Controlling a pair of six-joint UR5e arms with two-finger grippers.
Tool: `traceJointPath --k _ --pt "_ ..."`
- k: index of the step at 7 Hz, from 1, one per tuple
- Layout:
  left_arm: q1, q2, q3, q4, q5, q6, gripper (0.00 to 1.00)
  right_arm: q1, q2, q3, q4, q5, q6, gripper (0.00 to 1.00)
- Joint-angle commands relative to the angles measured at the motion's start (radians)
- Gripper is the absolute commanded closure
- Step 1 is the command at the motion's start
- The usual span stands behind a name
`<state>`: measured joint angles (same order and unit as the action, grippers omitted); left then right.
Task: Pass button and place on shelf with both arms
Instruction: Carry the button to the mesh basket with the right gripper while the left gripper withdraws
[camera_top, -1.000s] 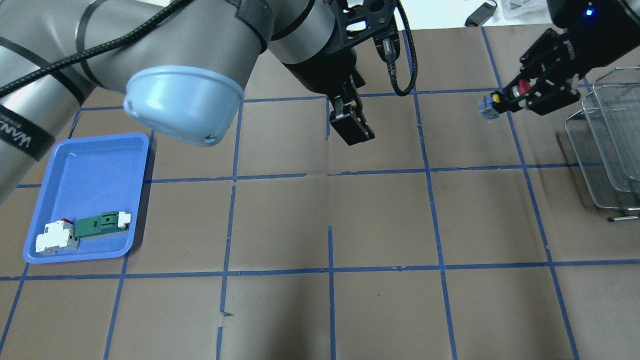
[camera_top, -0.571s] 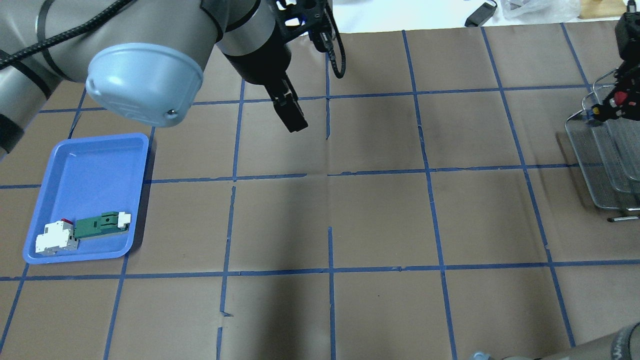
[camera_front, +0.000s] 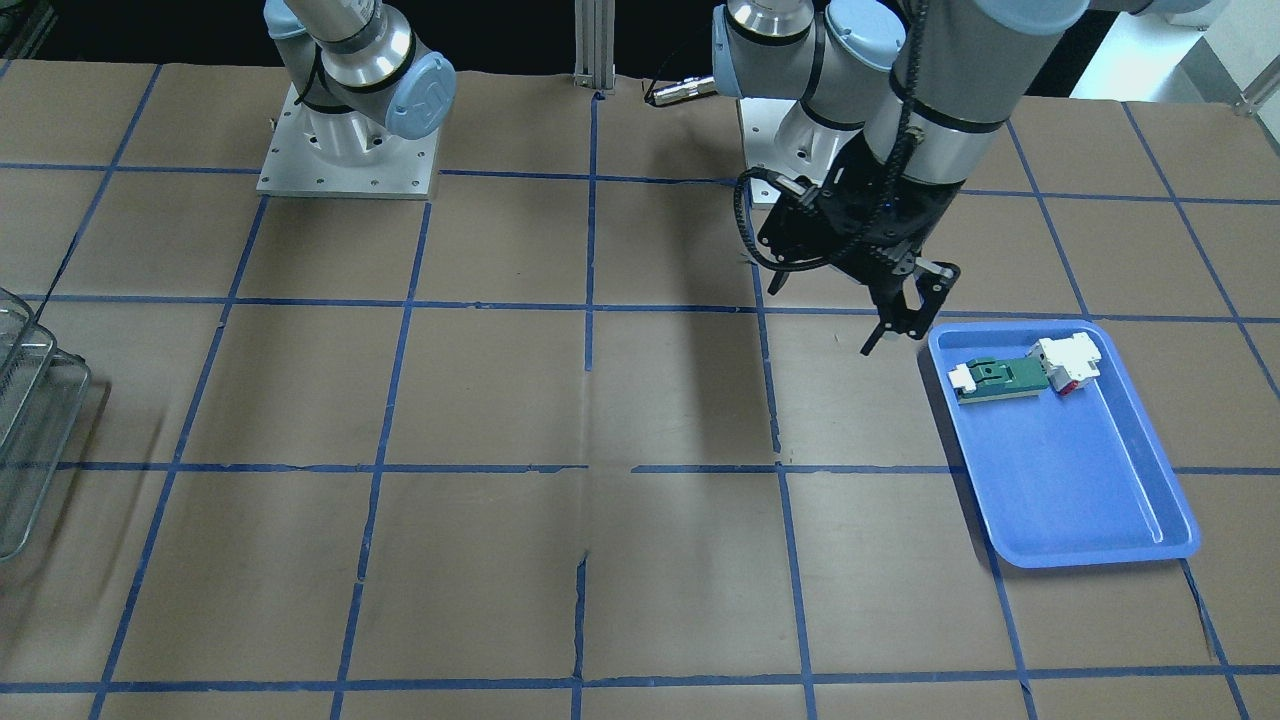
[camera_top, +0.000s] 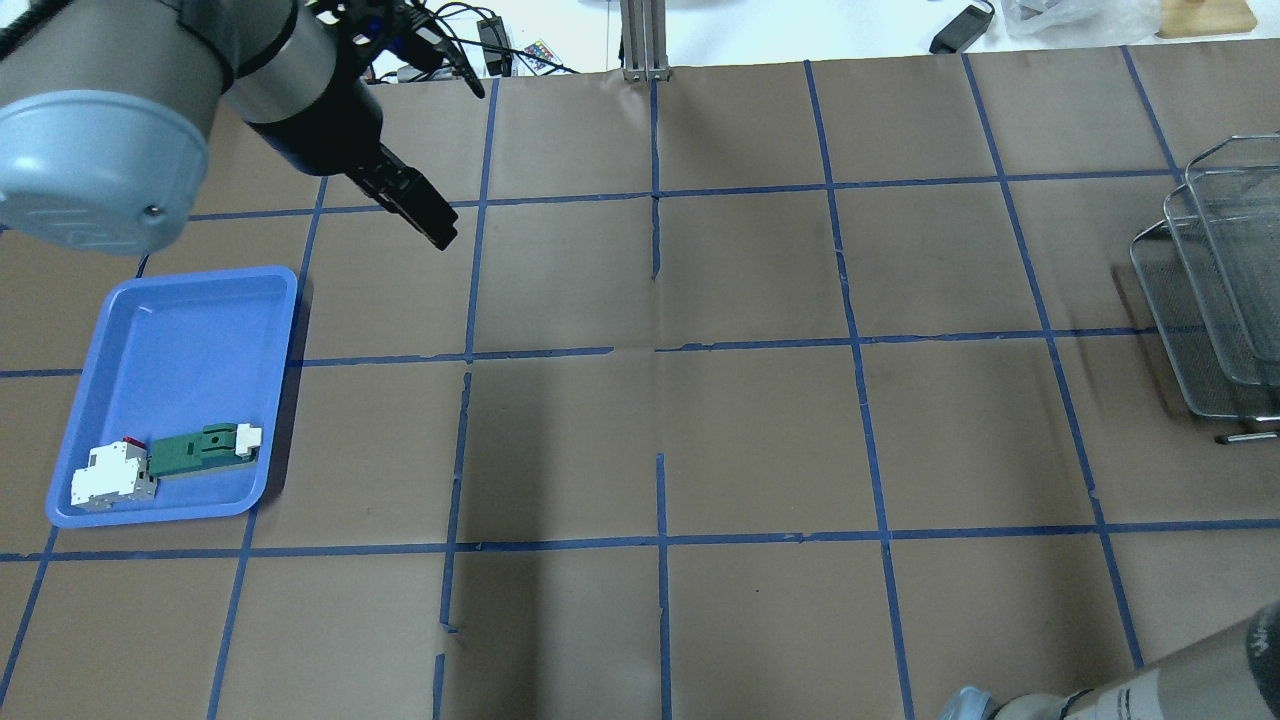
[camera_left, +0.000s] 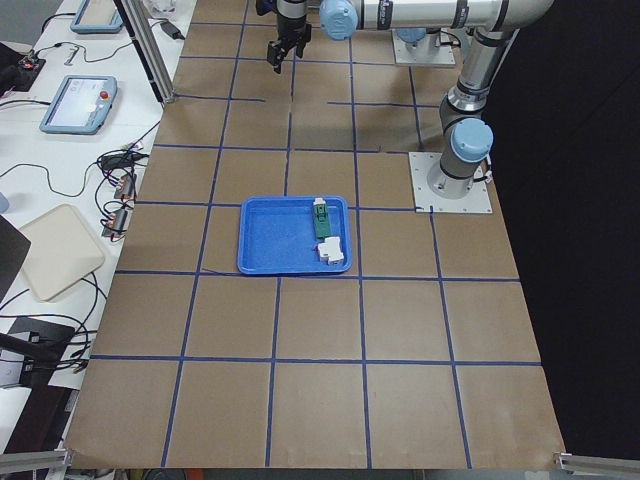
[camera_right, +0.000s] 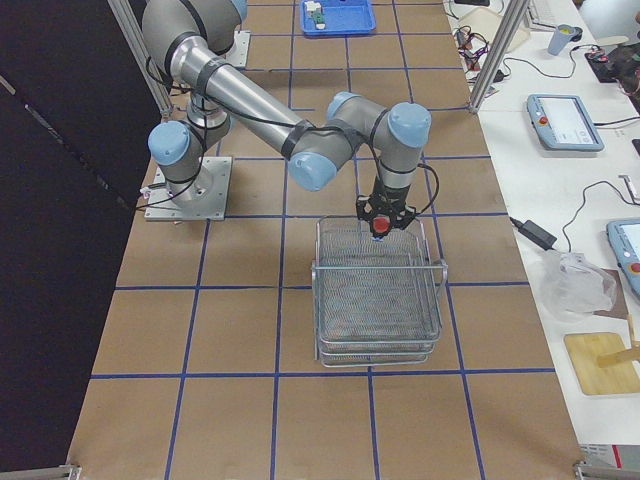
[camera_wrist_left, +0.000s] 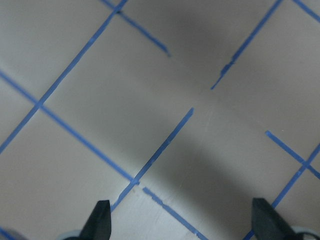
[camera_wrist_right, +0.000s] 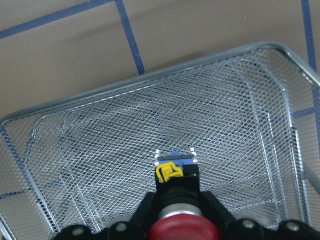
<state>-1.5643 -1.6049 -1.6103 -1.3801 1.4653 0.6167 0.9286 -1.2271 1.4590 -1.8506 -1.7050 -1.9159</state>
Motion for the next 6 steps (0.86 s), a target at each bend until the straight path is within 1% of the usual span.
traceJointPath --k 1,2,3,4,5,6 --pt "0.061 0.048 -0.034 -0.005 0.079 -0.153 0.00 -0.020 0.015 0.003 -0.001 0.001 0.000 0.53" --pt "0.058 0.051 -0.034 -0.005 0.107 -0.246 0.00 -0.020 0.015 0.004 0.002 0.001 0.000 0.28" --pt "0.055 0.051 -0.031 -0.005 0.109 -0.373 0.00 -0.014 0.003 0.004 0.004 0.001 0.009 0.15" --pt "0.052 0.049 -0.010 -0.072 0.116 -0.421 0.00 -0.010 -0.009 0.006 0.011 0.001 0.043 0.09" --pt "0.044 0.048 0.006 -0.115 0.115 -0.475 0.00 0.025 -0.044 0.009 0.020 -0.001 0.133 0.05" --pt "0.037 0.039 0.010 -0.126 0.103 -0.564 0.00 0.083 -0.098 0.020 0.122 0.001 0.290 0.00"
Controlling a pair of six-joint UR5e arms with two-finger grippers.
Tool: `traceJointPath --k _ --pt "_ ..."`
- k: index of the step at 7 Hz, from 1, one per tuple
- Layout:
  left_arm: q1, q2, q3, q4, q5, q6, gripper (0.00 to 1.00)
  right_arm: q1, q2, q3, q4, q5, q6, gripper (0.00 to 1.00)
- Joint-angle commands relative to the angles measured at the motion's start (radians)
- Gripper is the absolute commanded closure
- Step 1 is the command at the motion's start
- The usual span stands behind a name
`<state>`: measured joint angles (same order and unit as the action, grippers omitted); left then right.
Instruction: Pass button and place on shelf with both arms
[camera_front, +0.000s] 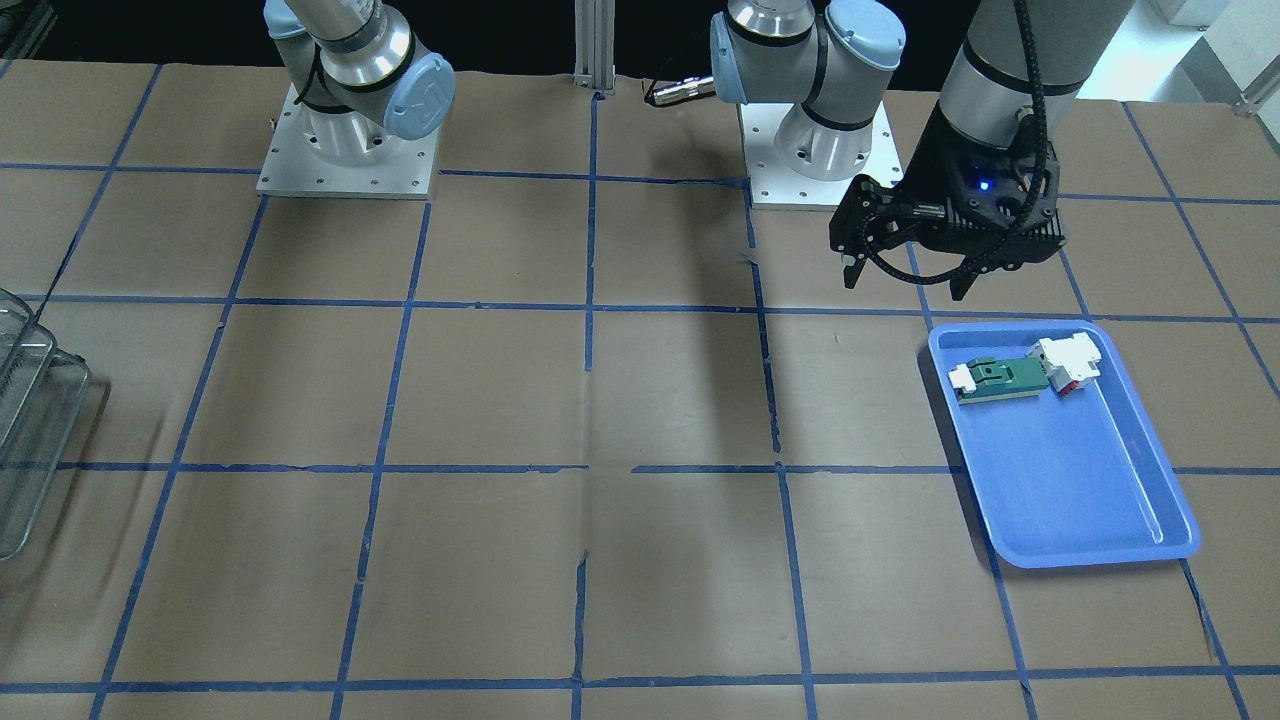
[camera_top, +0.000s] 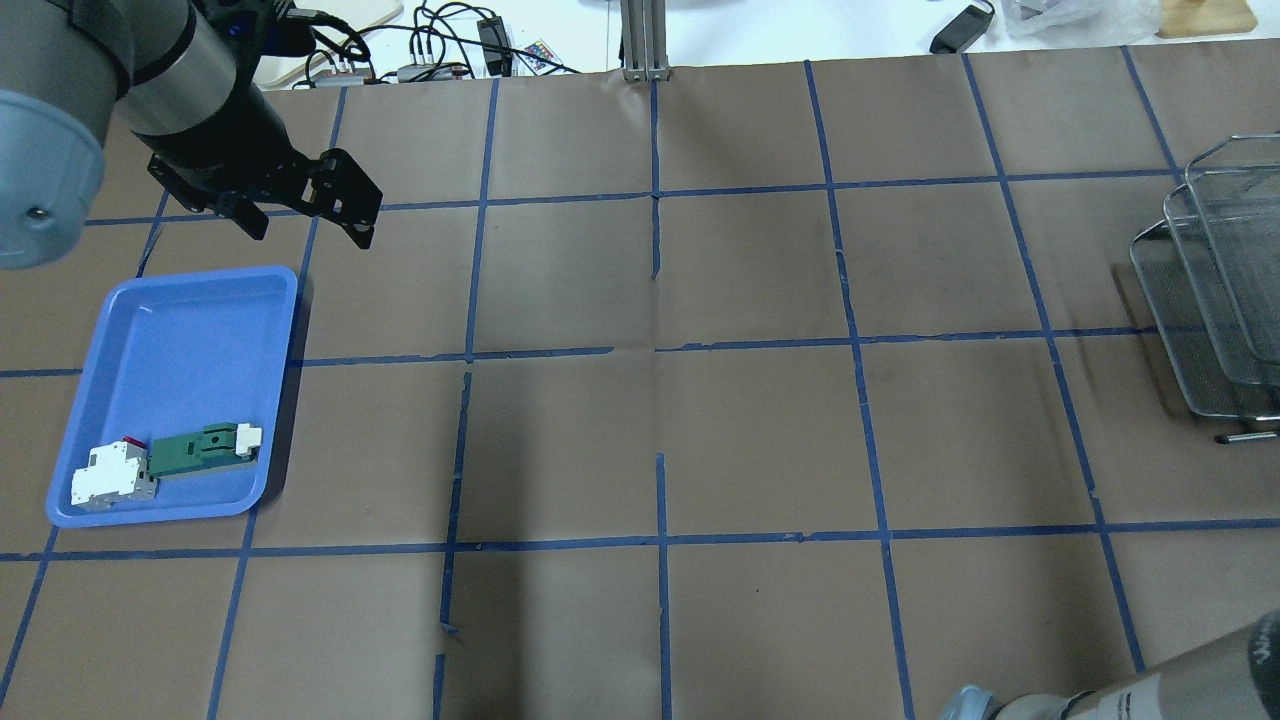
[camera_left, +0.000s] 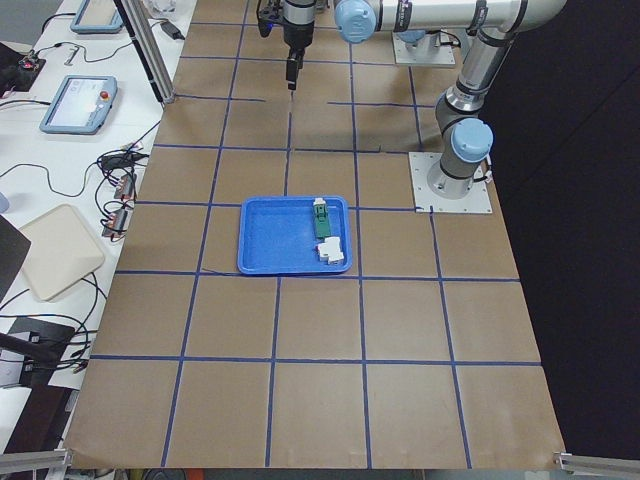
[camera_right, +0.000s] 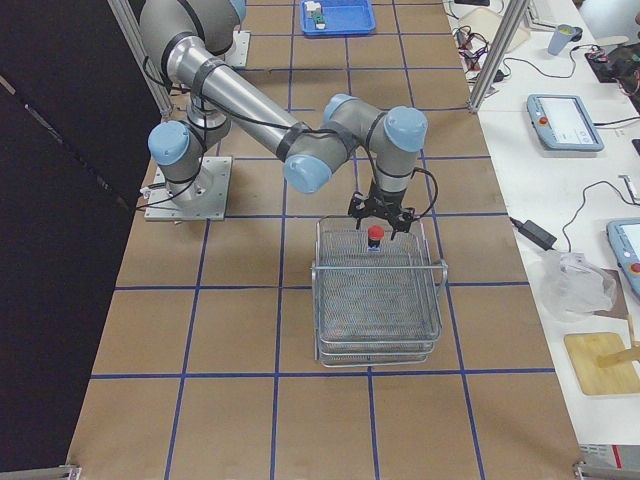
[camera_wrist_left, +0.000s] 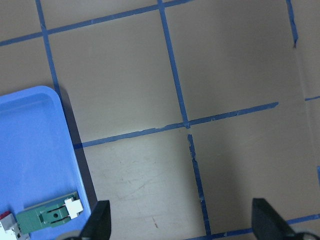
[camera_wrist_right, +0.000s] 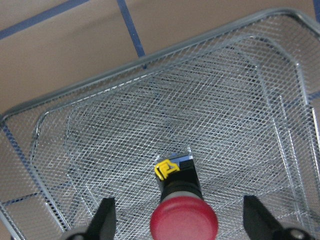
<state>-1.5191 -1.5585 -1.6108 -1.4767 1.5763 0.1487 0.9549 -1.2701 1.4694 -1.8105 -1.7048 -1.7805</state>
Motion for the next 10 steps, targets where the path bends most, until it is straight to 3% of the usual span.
traceJointPath --k 1,3,6,9,10 --pt "-0.030 -0.002 0.008 -0.030 -0.013 -0.177 0.00 0.141 -0.111 0.011 0.168 0.002 0.364 0.00" --pt "-0.071 -0.012 0.012 -0.030 -0.036 -0.301 0.00 0.357 -0.182 0.009 0.319 0.017 0.856 0.00" --pt "-0.092 0.005 0.003 -0.030 -0.028 -0.296 0.00 0.647 -0.244 0.012 0.301 0.086 1.531 0.00" --pt "-0.090 0.011 -0.006 -0.014 -0.027 -0.232 0.00 0.654 -0.235 0.017 0.242 0.090 1.833 0.06" --pt "-0.090 0.011 -0.006 -0.013 -0.027 -0.183 0.00 0.654 -0.235 0.028 0.202 0.090 1.848 0.06"
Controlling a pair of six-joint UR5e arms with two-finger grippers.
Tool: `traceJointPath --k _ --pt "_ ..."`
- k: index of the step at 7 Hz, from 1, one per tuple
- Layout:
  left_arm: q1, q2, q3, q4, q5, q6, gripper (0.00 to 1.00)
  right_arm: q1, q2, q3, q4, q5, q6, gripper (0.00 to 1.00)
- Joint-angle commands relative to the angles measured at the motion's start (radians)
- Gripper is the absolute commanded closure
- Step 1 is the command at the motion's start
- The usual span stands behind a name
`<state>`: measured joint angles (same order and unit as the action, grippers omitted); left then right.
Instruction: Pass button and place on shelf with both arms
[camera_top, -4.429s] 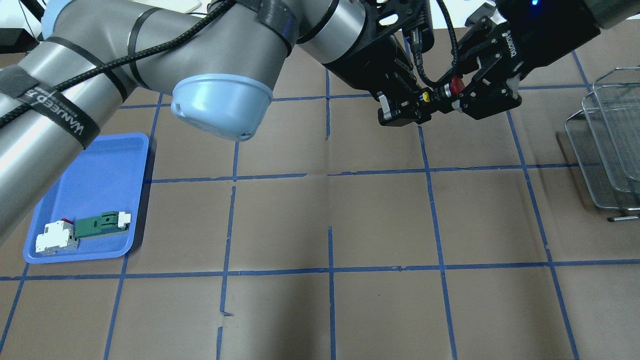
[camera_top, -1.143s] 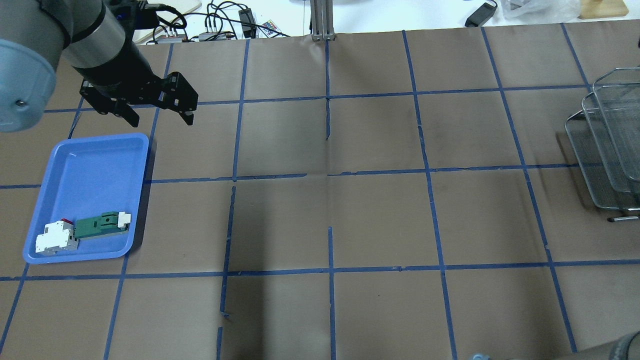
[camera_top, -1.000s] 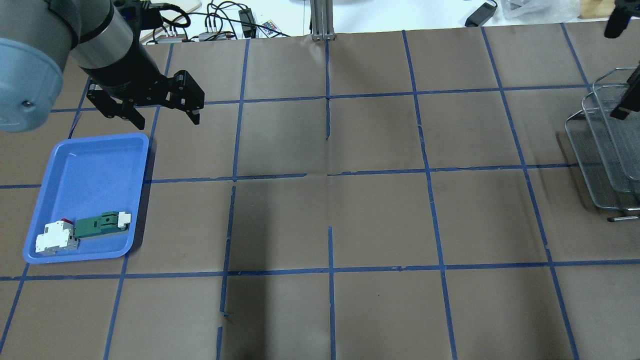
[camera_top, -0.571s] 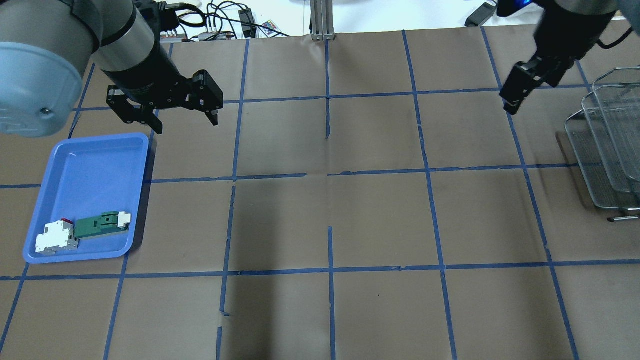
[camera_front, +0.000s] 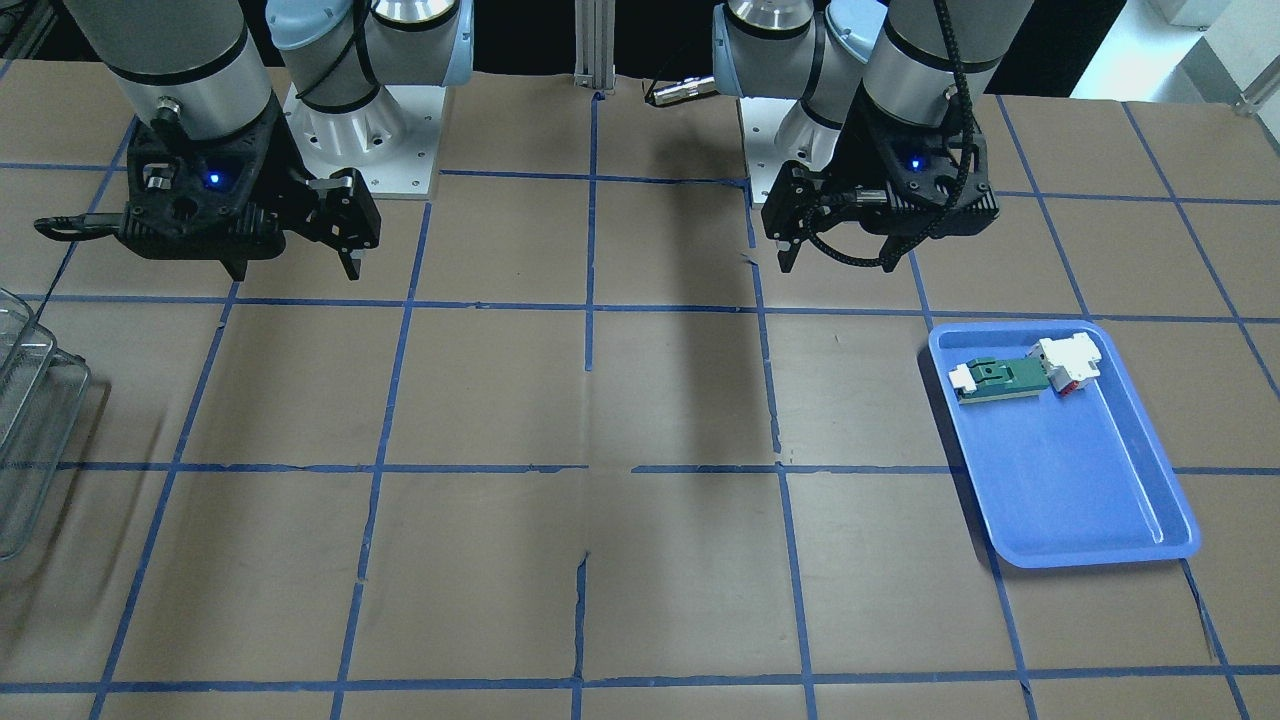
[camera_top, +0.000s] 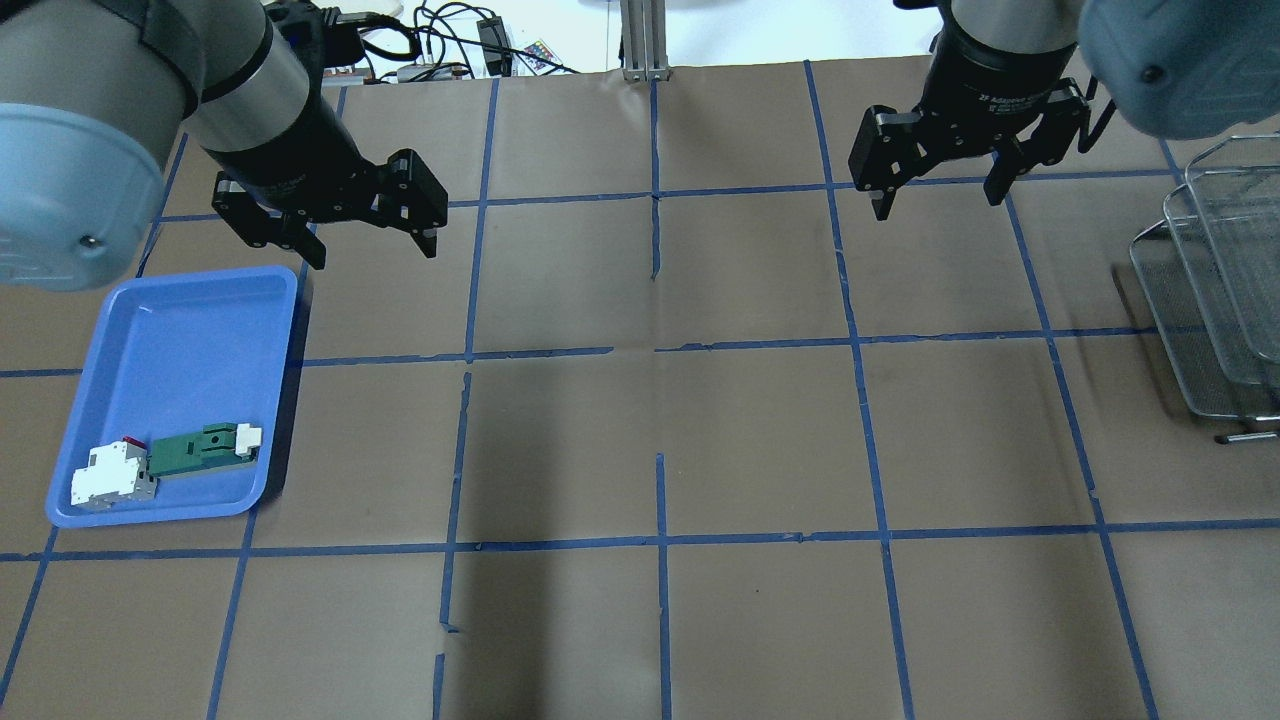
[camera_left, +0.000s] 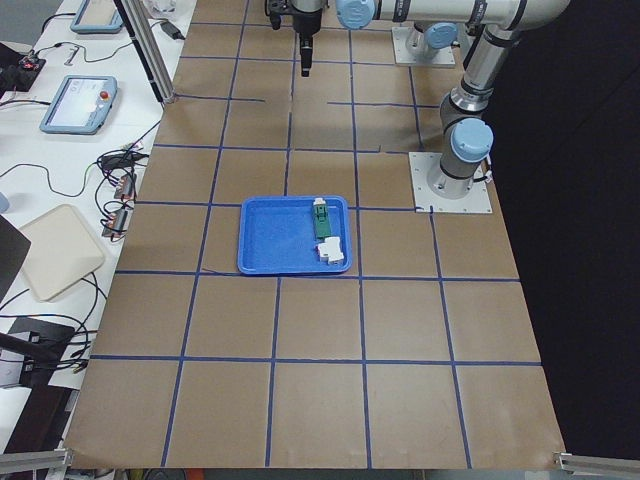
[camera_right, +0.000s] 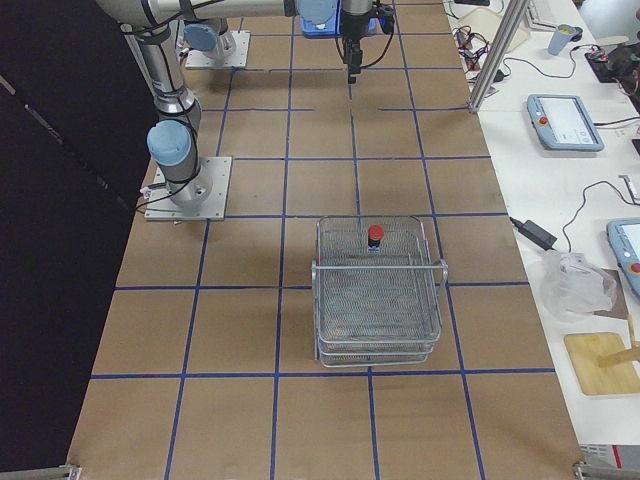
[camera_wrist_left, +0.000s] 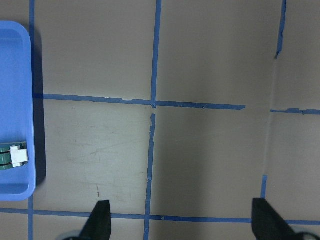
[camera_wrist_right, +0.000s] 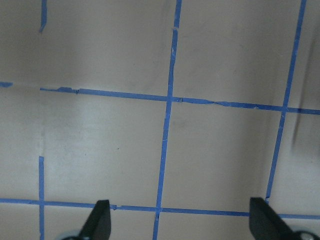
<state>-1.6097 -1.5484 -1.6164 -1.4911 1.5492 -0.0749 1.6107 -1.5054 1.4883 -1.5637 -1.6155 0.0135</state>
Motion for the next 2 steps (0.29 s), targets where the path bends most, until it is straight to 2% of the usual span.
traceJointPath --k 1,2 --pt "0.001 -0.001 0.003 -0.001 0.005 0.044 0.00 -0.006 0.001 0.016 -0.080 -0.001 0.054 0.01" --pt "0.004 -0.002 0.004 -0.001 0.014 0.044 0.00 -0.008 -0.001 0.018 -0.079 -0.003 0.054 0.00"
